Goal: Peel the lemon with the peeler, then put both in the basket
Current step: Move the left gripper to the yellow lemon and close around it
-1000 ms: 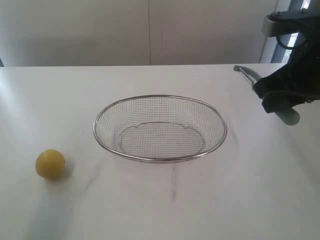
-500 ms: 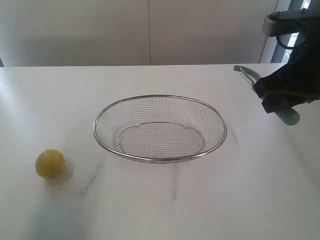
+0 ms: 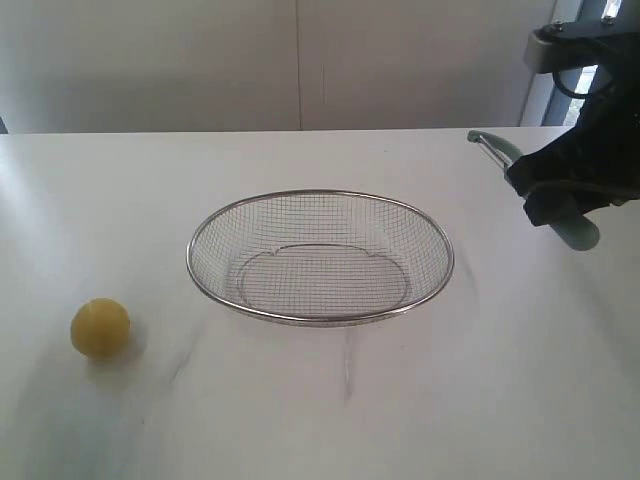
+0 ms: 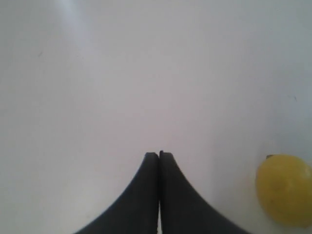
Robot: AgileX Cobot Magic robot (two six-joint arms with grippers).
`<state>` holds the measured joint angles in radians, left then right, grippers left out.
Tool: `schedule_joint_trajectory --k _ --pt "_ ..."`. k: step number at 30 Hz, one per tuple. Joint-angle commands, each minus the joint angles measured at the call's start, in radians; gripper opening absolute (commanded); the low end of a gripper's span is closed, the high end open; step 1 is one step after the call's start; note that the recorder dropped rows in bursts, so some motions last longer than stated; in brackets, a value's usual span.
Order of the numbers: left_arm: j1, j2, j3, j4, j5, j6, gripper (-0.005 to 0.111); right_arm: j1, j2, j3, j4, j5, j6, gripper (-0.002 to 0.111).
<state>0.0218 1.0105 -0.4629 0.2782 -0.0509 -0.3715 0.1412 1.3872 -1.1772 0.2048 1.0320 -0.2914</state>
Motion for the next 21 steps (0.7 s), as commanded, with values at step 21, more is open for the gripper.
schedule_joint_trajectory --k 21 --pt "-0.335 0.287 -0.238 -0.099 0.220 -0.102 0.000 -0.002 -0.009 0.003 0.007 -0.018 0.000 0.003"
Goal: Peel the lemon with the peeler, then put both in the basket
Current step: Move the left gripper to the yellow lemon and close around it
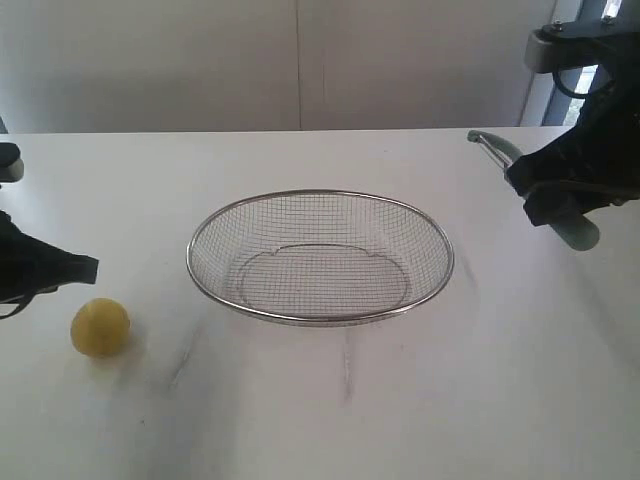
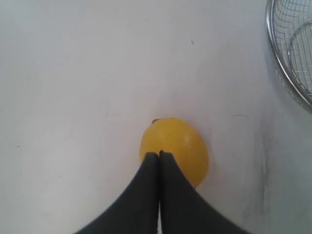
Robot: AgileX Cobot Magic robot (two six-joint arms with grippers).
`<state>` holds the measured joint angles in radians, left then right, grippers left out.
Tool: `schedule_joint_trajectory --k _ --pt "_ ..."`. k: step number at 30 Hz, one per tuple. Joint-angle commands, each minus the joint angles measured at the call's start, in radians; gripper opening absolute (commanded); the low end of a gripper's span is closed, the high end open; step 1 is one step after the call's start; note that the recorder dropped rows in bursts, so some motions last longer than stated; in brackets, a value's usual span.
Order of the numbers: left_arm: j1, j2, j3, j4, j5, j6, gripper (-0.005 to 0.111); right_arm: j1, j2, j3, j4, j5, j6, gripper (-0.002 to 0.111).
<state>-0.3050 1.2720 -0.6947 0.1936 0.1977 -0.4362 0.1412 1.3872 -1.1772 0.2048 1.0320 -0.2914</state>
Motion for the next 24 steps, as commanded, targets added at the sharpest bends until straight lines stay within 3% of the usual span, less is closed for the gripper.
schedule_joint_trajectory --k 1,4,10,12,24 --pt "-0.008 0.034 -0.006 -0.015 -0.036 -0.037 0.001 -0.002 -0.009 0.003 0.007 -0.018 0.000 0.003" --pt "-0.008 0.054 -0.006 -0.029 -0.051 -0.037 0.013 -0.002 -0.009 0.003 0.007 -0.018 0.000 0.003" --pt "-0.008 0.073 -0.006 -0.059 -0.052 -0.037 0.064 -0.002 -0.009 0.003 0.007 -0.018 0.000 0.003" --pt "-0.008 0.080 -0.006 -0.060 -0.052 -0.039 0.075 -0.002 -0.009 0.003 0.007 -0.018 0.000 0.003" --pt "-0.008 0.176 -0.005 -0.141 -0.094 -0.130 0.079 -0.002 -0.009 0.003 0.007 -0.018 0.000 0.003"
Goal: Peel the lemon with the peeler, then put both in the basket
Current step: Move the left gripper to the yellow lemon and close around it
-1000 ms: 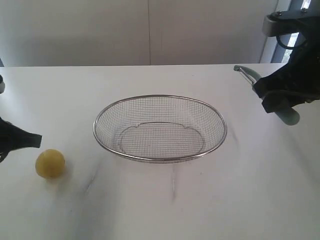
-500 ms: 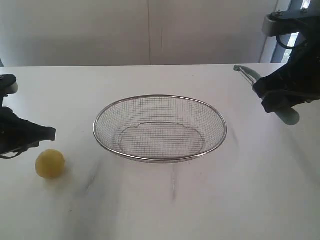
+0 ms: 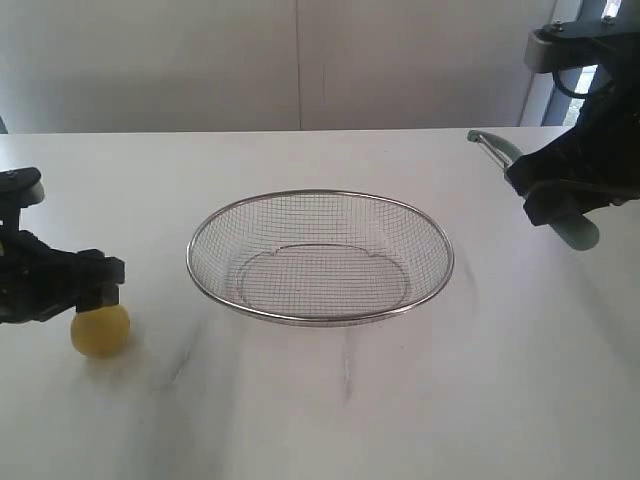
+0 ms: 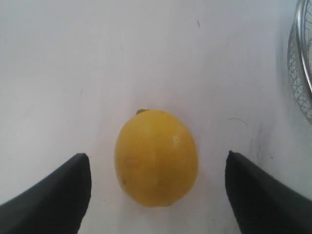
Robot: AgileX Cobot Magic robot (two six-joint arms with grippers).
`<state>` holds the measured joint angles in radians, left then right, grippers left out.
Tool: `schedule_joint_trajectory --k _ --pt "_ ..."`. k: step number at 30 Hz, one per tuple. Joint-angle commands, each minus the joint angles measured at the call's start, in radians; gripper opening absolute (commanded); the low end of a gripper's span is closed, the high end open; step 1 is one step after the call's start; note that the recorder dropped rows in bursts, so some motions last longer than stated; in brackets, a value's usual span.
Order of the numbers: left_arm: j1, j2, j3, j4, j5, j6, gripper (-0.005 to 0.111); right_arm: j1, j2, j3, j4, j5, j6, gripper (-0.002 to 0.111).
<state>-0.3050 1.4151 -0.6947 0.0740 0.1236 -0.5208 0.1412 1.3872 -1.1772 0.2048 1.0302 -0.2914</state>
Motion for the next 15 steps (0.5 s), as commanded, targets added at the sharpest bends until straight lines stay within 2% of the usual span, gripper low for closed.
schedule_joint_trajectory --k 1,15 --pt "-0.008 0.041 -0.005 -0.021 -0.026 -0.048 0.079 -0.002 -0.009 0.003 0.007 -0.016 0.000 0.003" --pt "-0.008 0.070 -0.005 -0.040 -0.024 -0.051 0.078 -0.002 -0.009 0.003 0.007 -0.016 0.000 0.003"
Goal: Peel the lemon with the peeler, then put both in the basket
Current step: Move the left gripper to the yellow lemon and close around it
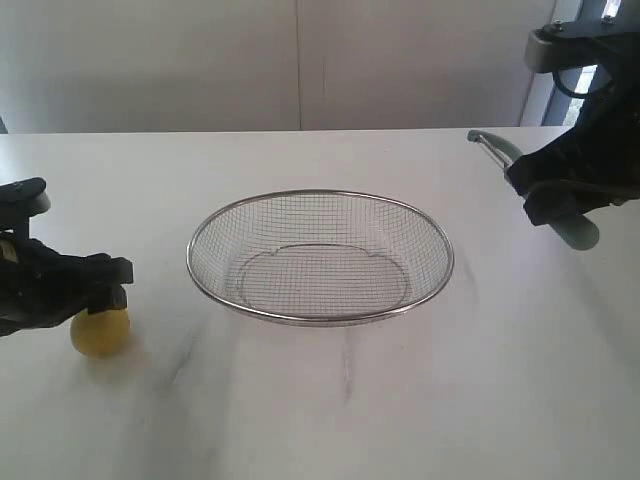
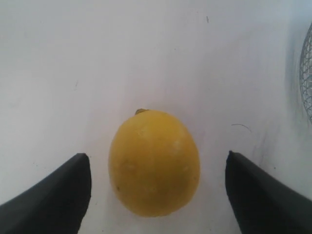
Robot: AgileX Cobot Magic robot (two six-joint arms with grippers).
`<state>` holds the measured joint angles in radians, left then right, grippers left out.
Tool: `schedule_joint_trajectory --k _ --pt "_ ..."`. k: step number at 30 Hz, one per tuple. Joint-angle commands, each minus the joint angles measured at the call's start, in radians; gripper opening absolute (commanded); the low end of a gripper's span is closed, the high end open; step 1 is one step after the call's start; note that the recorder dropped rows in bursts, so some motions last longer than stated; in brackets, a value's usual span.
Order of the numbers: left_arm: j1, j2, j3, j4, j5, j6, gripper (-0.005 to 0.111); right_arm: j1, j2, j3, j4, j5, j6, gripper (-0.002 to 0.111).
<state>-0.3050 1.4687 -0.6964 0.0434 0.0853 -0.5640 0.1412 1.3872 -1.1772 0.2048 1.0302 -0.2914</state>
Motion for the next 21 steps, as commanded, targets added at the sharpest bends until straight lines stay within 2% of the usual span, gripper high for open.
schedule_joint_trajectory --k 1,21 --pt "-0.008 0.030 -0.003 -0.009 0.014 -0.008 0.078 -0.002 -0.009 0.003 0.007 -0.016 0.000 0.003" --pt "-0.008 0.080 -0.003 -0.012 -0.039 -0.008 0.078 -0.002 -0.009 0.003 0.007 -0.016 0.000 0.003"
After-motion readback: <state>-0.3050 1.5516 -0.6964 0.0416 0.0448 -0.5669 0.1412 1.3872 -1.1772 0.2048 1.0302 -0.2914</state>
